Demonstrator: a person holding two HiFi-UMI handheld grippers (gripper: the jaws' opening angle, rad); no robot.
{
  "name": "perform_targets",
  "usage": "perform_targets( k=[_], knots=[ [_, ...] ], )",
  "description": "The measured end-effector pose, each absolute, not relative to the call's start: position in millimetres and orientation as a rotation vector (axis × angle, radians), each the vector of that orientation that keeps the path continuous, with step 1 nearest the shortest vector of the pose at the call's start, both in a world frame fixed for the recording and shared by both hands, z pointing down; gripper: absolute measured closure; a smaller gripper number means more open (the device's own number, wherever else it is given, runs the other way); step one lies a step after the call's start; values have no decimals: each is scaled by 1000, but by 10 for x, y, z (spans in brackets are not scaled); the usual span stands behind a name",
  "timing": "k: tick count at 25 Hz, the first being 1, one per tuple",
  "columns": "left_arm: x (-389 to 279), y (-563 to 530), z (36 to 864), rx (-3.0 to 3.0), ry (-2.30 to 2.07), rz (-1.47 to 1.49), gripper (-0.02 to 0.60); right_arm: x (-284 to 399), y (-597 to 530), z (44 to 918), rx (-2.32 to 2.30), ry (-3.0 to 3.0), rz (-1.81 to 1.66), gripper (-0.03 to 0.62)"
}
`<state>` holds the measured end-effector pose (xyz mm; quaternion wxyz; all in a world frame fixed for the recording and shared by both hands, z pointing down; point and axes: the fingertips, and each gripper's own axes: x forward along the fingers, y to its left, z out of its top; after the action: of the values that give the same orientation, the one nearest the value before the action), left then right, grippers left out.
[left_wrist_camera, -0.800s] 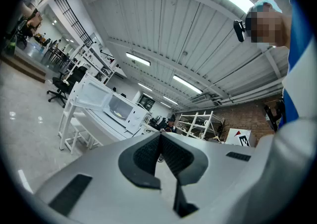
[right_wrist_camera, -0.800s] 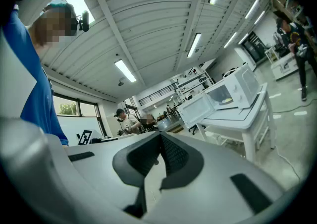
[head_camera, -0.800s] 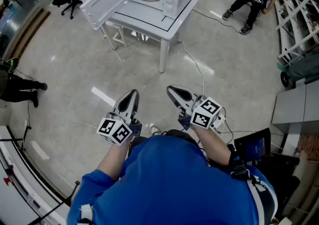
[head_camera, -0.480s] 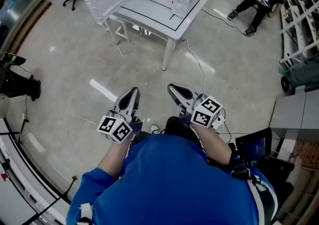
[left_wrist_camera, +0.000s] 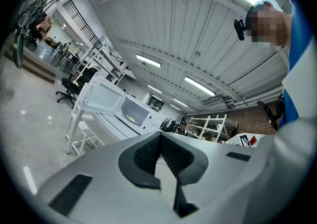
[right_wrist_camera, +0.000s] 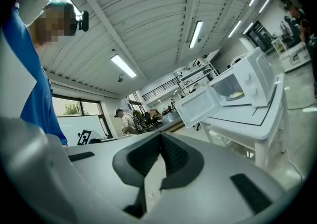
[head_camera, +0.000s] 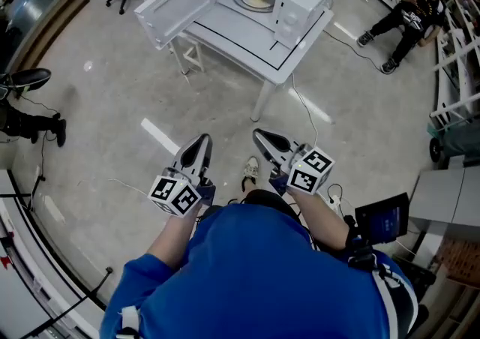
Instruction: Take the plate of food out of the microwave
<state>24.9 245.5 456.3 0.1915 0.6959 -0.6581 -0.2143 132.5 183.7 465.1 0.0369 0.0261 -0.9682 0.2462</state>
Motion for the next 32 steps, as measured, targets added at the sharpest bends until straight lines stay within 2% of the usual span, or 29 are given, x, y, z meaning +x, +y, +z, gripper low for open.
perform_targets(
  k=[17,32],
  knots=[
    [-220,759,4368,1964,-1911,-515,572,840,236,4503,14,-3019,762,603],
    [-836,-373,4485,2052,-1749,-464,572,390,-568,4659,289,-2998,801,603]
  ],
)
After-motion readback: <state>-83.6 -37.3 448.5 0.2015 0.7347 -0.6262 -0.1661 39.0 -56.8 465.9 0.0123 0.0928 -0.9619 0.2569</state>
